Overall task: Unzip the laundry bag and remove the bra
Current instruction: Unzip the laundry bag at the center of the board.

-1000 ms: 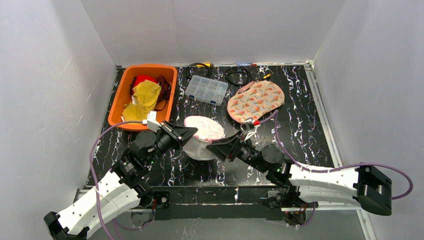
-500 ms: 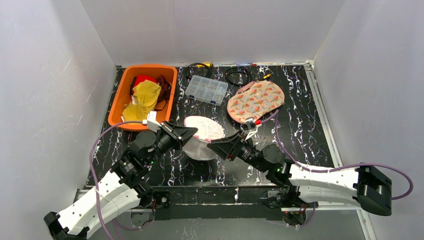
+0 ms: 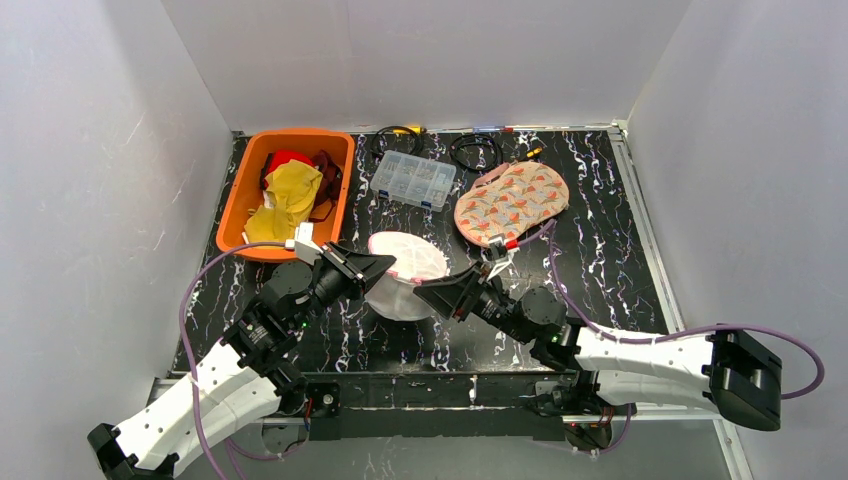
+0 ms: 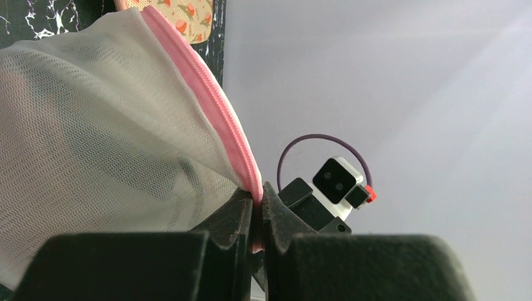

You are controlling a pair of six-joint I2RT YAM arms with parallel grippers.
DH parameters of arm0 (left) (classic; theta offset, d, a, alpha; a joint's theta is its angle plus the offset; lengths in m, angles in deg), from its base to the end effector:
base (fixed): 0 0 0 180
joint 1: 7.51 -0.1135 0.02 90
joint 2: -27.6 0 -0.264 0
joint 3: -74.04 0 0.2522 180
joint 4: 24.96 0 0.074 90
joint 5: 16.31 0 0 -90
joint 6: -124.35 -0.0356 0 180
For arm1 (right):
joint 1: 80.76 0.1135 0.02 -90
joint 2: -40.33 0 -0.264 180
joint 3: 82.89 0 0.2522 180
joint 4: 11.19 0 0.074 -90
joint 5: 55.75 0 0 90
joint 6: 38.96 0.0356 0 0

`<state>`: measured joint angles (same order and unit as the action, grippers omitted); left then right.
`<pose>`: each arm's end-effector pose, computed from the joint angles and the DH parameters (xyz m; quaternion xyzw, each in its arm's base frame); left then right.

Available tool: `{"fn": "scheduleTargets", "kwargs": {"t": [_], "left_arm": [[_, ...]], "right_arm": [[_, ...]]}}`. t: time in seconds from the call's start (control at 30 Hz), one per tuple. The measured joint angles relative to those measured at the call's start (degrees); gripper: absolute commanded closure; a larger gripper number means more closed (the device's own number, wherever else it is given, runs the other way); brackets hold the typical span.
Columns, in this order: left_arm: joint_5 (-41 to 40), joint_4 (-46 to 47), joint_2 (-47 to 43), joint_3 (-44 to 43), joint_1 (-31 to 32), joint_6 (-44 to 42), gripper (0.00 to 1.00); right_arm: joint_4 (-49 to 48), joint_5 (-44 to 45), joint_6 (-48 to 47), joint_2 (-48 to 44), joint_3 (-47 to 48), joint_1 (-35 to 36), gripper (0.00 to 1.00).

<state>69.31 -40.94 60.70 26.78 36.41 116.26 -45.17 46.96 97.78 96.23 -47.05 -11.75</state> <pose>0.1120 -0.1040 0.3159 -0.2587 0.6700 -0.6065 0.3410 0.0841 0.1974 0.2718 -0.0327 0.6177 0.6266 0.4740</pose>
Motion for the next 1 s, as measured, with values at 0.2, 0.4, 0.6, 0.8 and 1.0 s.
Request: {"fn": "scheduleTargets", "kwargs": {"t": [0.2,0.4,0.6,0.8,1.0], "left_arm": [[0.17,0.0,0.02,0.0,0.0,0.0,1.0],[0.33,0.0,0.07,0.0,0.0,0.0,1.0],[0.42,0.0,0.04,0.0,0.0,0.02,1.0],[0.66,0.42,0.04,0.0,0.0,0.24,1.0],[0.79,0.92,-0.13,0.0,0.0,0.22,1.0]], "right_arm": [[1.31,0.0,0.46,1.22,0.0,0.0,0.6],[1.36,0.0,0.94,1.64,0.0,-0.02,0.63],[1.38,0.04,1.07,1.64,0.0,-0.07,0.69],[1.38,0.24,1.14,1.64,0.02,-0.07,0.76],[1.44,0.61,1.11,1.62,0.02,-0.07,0.89]]}}
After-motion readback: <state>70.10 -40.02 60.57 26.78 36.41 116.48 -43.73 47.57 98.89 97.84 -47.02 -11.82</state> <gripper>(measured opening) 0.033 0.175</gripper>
